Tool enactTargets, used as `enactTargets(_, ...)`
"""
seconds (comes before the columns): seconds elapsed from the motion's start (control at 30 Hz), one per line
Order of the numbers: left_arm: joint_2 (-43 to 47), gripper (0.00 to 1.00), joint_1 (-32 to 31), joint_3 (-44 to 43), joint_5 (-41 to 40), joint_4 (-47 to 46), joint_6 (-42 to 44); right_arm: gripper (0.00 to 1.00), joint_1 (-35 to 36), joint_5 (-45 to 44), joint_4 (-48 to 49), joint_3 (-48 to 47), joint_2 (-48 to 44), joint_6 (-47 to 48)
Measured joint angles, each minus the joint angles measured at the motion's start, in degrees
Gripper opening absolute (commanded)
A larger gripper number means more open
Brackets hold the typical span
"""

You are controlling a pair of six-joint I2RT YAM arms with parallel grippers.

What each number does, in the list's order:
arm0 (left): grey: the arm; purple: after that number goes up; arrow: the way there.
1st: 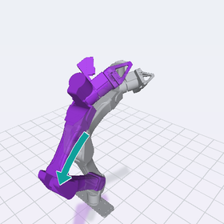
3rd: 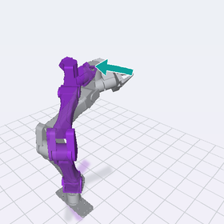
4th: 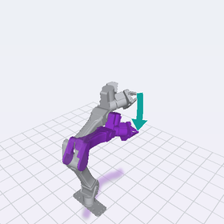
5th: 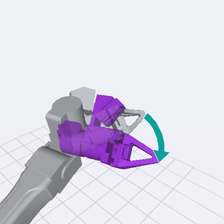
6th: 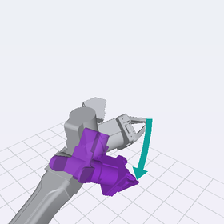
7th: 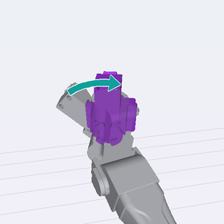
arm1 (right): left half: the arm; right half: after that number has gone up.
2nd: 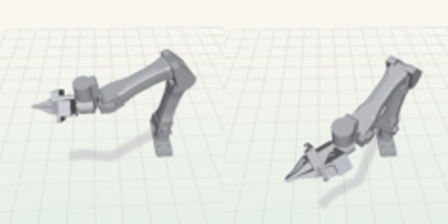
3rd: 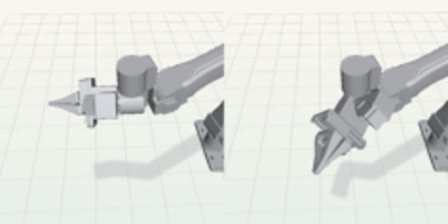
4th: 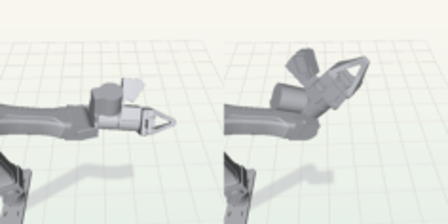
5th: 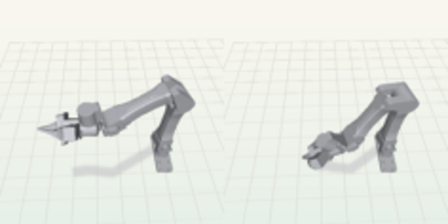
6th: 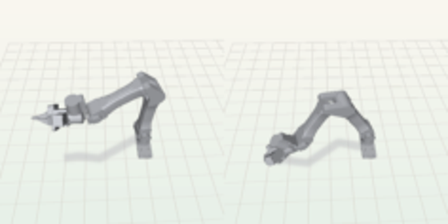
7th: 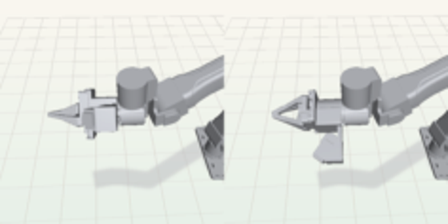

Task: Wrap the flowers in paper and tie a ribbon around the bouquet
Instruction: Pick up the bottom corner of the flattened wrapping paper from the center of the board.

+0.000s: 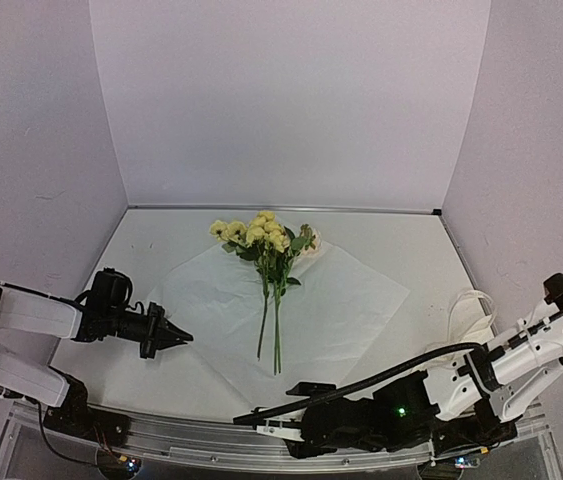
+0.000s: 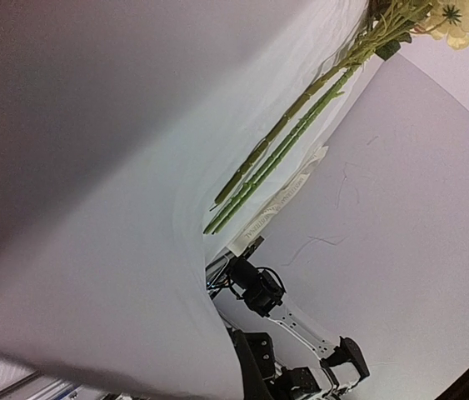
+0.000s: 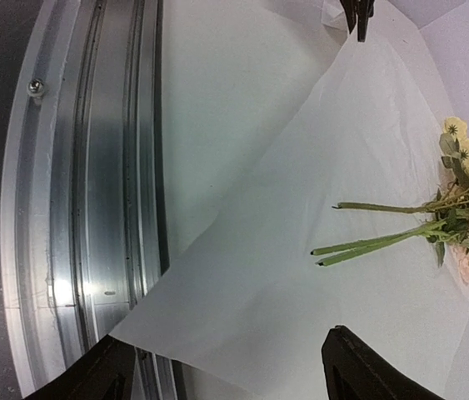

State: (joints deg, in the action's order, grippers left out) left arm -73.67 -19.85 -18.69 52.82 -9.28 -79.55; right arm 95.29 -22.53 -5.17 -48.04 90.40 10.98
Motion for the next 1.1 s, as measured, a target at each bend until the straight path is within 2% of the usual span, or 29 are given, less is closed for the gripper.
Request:
enactTargets(0.27,-0.02,0.0,0.04,0.08,0.04,-0.05,0.02,0.78,0.78,-0.11,0.04,-0.22,0.78,-1.29)
enactTargets(0.53,0.22,0.0,0.15,0.63,0.07,-0.24,-0.02,0.7,0.78,-0.59,0.13,-2.07,4.87,-1.22)
enactTargets(0.63,0.55,0.0,0.21,1.01,0.07,-0.21,-0.02,0.59,0.78,-1.29,0.36,-2.52,5.48,-0.76)
enactTargets(0.9,2.0,0.01,0.43,1.84,0.03,0.04,-0.02,0.06,0.76,-3.29,1.2,-4.23,6.72,1.04)
enactTargets(0.93,2.16,0.05,0.44,1.96,0.02,0.14,0.01,0.01,0.76,-3.41,1.16,-4.36,6.78,1.28)
enactTargets(1.1,3.9,0.35,0.54,2.08,-0.91,3.23,1.53,0.0,0.46,-3.48,-0.52,-5.93,6.88,2.94)
